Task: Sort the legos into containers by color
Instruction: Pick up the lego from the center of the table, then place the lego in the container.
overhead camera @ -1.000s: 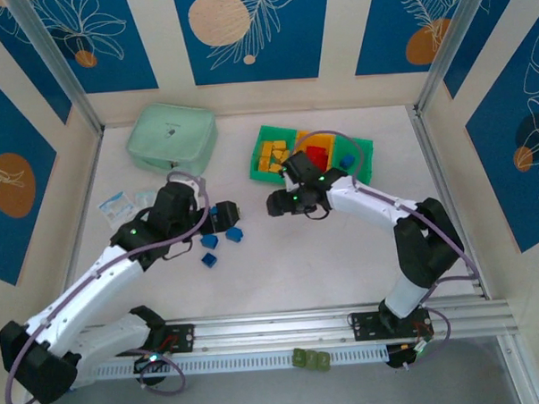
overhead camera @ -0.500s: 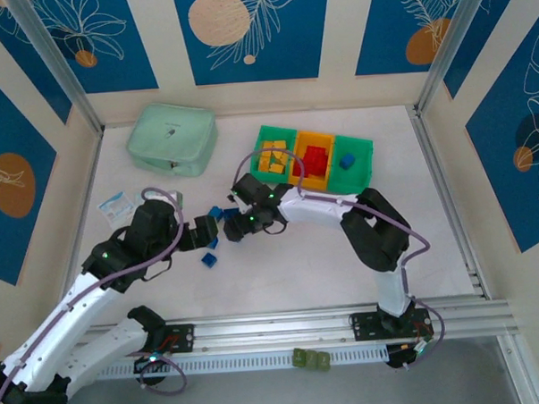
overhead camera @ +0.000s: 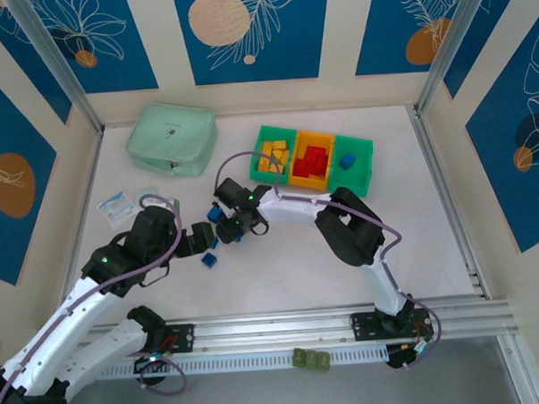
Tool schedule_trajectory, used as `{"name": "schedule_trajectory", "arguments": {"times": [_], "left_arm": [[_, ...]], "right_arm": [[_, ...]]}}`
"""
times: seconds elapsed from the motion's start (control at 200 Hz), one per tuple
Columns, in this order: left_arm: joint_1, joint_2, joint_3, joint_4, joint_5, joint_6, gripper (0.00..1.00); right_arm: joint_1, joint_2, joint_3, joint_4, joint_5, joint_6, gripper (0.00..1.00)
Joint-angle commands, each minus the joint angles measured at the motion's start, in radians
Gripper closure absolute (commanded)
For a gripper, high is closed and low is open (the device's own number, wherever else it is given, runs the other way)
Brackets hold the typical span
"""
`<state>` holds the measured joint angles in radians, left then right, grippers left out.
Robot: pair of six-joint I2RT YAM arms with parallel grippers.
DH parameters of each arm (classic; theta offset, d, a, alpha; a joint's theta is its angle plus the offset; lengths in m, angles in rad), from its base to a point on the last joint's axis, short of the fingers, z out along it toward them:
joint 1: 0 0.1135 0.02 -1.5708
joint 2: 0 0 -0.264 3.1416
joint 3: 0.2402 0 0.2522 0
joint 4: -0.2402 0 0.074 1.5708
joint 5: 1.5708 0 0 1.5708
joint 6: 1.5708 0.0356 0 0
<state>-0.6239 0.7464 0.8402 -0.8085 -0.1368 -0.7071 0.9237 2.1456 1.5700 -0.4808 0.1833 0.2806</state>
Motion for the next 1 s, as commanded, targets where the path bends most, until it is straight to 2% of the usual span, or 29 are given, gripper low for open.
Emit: {"name": "schedule_trajectory", "arguments": {"times": [0.0,0.3,0.54,0.69,0.995], "left_arm": [[0.001,-0.009,-0.004,-0.016,-0.019,-0.012,0.01],[0.003,0.004,-0.007,0.012,0.001,-0.010,0.01],[0.003,0.012,-0.006,0.036,0.024,-0.007,0.01],[0.002,0.023,-0.006,0.077,0.084,0.019,0.01],[0.000,0.116,0.016,0.163,0.167,0.051,0.01]], "right_arm": [[0.007,0.020,0.032,-0.046,0.013,-0.023,0.46],[0.002,-0.023,0.018,-0.058,0.005,-0.008,0.66],[-0.012,-0.132,-0.049,-0.057,0.020,0.044,0.69],[-0.037,-0.233,-0.129,-0.060,0.032,0.103,0.69],[-0.189,-0.477,-0.288,-0.107,0.050,0.201,0.70]]}}
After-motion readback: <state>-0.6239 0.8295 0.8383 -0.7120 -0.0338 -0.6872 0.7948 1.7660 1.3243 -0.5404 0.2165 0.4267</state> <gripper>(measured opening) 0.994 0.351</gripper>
